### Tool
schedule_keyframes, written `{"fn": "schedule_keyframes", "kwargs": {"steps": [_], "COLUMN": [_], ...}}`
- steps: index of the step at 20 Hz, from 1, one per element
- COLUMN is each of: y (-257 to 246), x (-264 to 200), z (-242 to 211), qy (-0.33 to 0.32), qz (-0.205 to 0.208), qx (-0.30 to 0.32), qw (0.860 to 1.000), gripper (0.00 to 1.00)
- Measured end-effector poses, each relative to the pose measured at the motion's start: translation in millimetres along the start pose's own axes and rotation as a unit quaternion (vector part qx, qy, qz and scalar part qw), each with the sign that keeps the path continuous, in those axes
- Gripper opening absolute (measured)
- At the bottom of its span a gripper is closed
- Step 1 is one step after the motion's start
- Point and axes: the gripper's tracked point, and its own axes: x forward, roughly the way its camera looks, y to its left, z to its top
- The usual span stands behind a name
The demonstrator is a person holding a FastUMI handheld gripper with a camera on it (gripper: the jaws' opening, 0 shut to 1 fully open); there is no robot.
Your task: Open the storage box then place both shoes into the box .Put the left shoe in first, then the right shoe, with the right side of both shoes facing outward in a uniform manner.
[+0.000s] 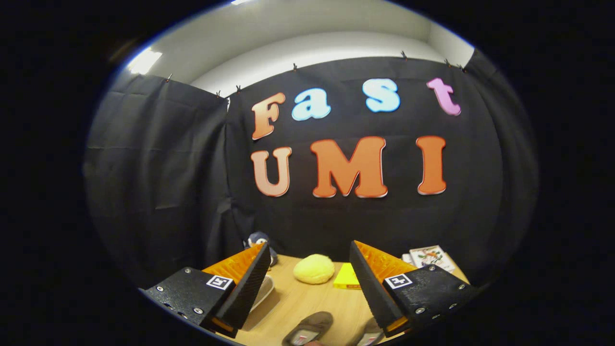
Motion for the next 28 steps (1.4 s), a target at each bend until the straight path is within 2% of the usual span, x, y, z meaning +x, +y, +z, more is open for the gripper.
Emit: {"fn": "schedule_keyframes", "kwargs": {"steps": [3, 6, 11, 17, 22, 28], "y": [23.7, 41.3, 75.9, 103.3, 118.8, 136.4], "x": [13.5, 21.0, 25.4, 32.5, 34.9, 44.9], "z": [-36.6, -65.1, -107.4, -162.9, -211.6, -241.3], "qy": [0.066, 0.121, 0.207, 0.284, 0.343, 0.379], "qz": [0.038, 0.061, 0.114, 0.151, 0.173, 0.202], "qx": [0.061, 0.093, 0.186, 0.187, 0.202, 0.264], "qw": [0.995, 0.986, 0.954, 0.928, 0.901, 0.864], "gripper": [0.99, 0.98, 0.98, 0.98, 0.98, 0.98]}}
